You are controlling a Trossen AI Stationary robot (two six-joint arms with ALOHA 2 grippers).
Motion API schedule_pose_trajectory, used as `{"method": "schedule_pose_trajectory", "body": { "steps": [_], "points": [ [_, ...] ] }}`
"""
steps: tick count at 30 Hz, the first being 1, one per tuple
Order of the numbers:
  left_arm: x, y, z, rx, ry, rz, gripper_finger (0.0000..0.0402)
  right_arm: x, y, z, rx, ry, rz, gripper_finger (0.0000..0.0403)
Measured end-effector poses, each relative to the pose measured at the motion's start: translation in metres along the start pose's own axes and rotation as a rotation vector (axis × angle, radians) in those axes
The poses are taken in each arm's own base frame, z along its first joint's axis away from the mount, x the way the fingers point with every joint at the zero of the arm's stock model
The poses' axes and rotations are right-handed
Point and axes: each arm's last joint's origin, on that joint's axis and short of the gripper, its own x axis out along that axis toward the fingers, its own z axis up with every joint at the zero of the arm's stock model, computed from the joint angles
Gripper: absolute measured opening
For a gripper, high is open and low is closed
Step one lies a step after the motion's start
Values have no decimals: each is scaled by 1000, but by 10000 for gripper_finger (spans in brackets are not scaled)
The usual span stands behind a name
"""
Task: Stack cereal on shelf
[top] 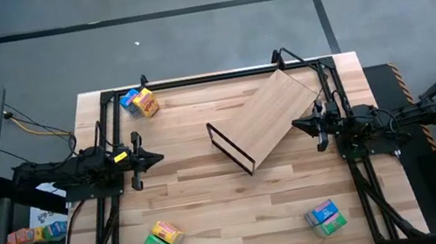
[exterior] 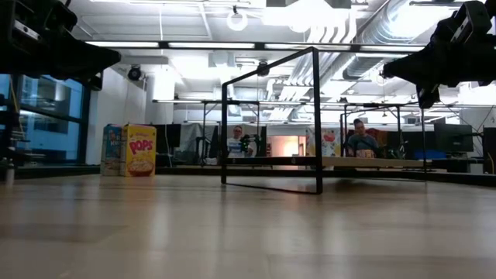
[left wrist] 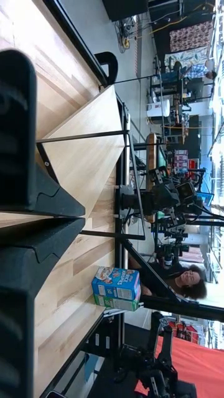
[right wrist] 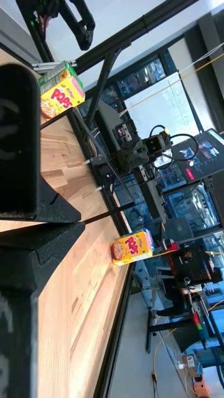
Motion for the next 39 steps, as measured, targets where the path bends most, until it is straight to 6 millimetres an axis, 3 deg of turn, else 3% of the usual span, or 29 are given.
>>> {"method": "schedule_pose_trajectory", "body": {
  "steps": [39],
  "points": [
    [0, 0, 0, 0, 0, 0, 8, 0, 0, 0, 32, -1, 0, 0]
  ]
}}
